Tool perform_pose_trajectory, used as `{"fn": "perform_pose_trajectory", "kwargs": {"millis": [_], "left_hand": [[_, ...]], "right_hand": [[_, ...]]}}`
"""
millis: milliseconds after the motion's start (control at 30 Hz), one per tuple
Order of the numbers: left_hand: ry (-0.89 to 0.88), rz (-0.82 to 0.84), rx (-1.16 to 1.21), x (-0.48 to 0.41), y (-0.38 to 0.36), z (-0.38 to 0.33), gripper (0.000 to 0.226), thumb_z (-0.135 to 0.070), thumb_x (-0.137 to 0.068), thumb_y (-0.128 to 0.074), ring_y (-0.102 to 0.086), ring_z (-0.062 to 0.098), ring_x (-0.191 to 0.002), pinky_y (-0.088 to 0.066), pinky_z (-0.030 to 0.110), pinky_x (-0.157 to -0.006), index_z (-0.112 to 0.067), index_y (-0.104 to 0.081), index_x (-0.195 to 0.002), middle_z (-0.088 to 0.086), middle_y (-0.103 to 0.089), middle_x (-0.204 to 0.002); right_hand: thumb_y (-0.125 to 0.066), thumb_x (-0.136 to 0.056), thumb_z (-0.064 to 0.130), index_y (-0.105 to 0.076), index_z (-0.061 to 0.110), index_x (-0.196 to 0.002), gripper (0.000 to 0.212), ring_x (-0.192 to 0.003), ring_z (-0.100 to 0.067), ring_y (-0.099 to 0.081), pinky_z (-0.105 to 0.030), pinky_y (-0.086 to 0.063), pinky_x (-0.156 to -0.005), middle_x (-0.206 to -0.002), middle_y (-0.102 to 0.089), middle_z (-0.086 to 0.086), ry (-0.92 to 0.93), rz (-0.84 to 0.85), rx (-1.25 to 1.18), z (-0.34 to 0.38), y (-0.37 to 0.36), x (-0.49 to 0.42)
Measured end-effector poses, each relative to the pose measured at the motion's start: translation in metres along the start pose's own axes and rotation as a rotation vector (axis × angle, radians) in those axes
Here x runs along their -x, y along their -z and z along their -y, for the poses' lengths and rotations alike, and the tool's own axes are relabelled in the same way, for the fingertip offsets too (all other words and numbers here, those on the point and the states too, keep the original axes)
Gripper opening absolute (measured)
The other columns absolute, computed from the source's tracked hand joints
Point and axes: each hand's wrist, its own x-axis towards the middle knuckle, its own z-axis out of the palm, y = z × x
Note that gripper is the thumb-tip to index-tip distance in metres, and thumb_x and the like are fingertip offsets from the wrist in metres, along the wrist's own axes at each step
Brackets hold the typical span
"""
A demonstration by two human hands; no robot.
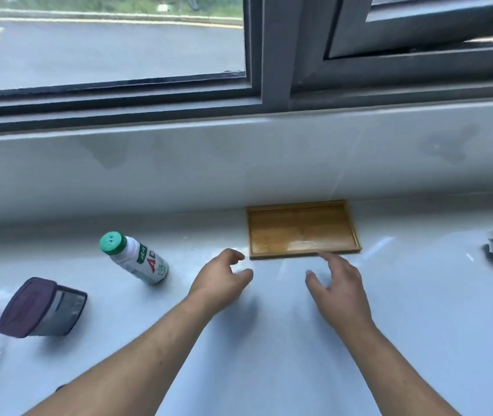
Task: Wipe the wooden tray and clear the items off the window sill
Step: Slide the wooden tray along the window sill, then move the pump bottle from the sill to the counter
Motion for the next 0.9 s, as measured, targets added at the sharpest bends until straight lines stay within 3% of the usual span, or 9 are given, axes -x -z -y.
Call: {"fn": "perform_pose_trajectory", "kwargs": {"millis": [67,233,400,533,700,833,900], "left_hand": [[-0.02,-0.027,-0.033,0.03,0.02,0.02,0.046,-0.05,-0.086,-0.064,-0.062,-0.003,-0.093,-0.043,0.016,-0.069,-0.042,-0.058,-0.131,-0.022,-0.06,-0.138],[-0.081,-0.163,-0.01,0.105,0.086,0.079,0.038,-0.055,-0.084,-0.063,-0.059,-0.002,-0.106,-0.05,0.021,-0.067,-0.047,-0.058,-0.121,-0.028,-0.062,-0.126],[-0.061,-0.312,0.093,0.181,0.163,0.159,0.021,-0.054,-0.081,-0.064,-0.065,-0.007,-0.09,-0.061,0.029,-0.067,-0.048,-0.06,-0.101,-0.024,-0.069,-0.104],[-0.032,-0.432,0.099,0.25,0.231,0.234,0.021,-0.058,-0.074,-0.061,-0.065,-0.009,-0.082,-0.058,0.028,-0.075,-0.05,-0.059,-0.093,-0.026,-0.071,-0.095],[-0.003,-0.58,0.044,0.321,0.323,0.316,0.037,-0.058,-0.081,-0.065,-0.064,0.001,-0.098,-0.054,0.03,-0.074,-0.046,-0.056,-0.114,-0.022,-0.066,-0.114],[0.021,-0.658,-0.006,0.354,0.37,0.353,0.056,-0.055,-0.084,-0.07,-0.059,0.009,-0.109,-0.049,0.032,-0.079,-0.039,-0.052,-0.135,-0.013,-0.058,-0.139],[0.031,-0.654,-0.021,0.361,0.379,0.364,0.062,-0.055,-0.085,-0.07,-0.056,0.009,-0.109,-0.049,0.033,-0.08,-0.038,-0.048,-0.14,-0.011,-0.054,-0.147]], "right_hand": [[-0.066,-0.095,0.04,-0.056,0.027,-0.143,0.051,-0.136,-0.015,-0.041,-0.037,-0.044,-0.108,-0.141,-0.058,0.005,0.041,0.047,0.019,0.017,-0.011,0.029],[-0.064,-0.094,0.045,-0.058,0.029,-0.139,0.048,-0.134,-0.015,-0.042,-0.04,-0.047,-0.105,-0.139,-0.059,0.008,0.163,0.084,0.07,0.08,-0.035,0.084],[-0.066,-0.094,0.042,-0.062,0.027,-0.133,0.042,-0.133,-0.015,-0.044,-0.032,-0.038,-0.105,-0.135,-0.062,0.009,0.34,0.098,0.09,0.166,-0.078,0.149],[-0.068,-0.093,0.04,-0.063,0.025,-0.133,0.043,-0.129,-0.018,-0.046,-0.028,-0.036,-0.101,-0.131,-0.062,0.008,0.455,0.12,0.091,0.24,-0.123,0.215],[-0.068,-0.092,0.04,-0.062,0.026,-0.132,0.043,-0.127,-0.018,-0.046,-0.032,-0.039,-0.1,-0.118,-0.055,0.016,0.574,0.129,0.011,0.319,-0.175,0.289],[-0.069,-0.092,0.039,-0.061,0.024,-0.135,0.046,-0.13,-0.022,-0.048,-0.032,-0.037,-0.103,-0.13,-0.062,0.004,0.605,0.167,-0.025,0.362,-0.203,0.334],[-0.069,-0.091,0.04,-0.06,0.026,-0.136,0.048,-0.129,-0.022,-0.048,-0.032,-0.038,-0.101,-0.133,-0.061,0.005,0.612,0.187,-0.029,0.376,-0.212,0.35]]}}
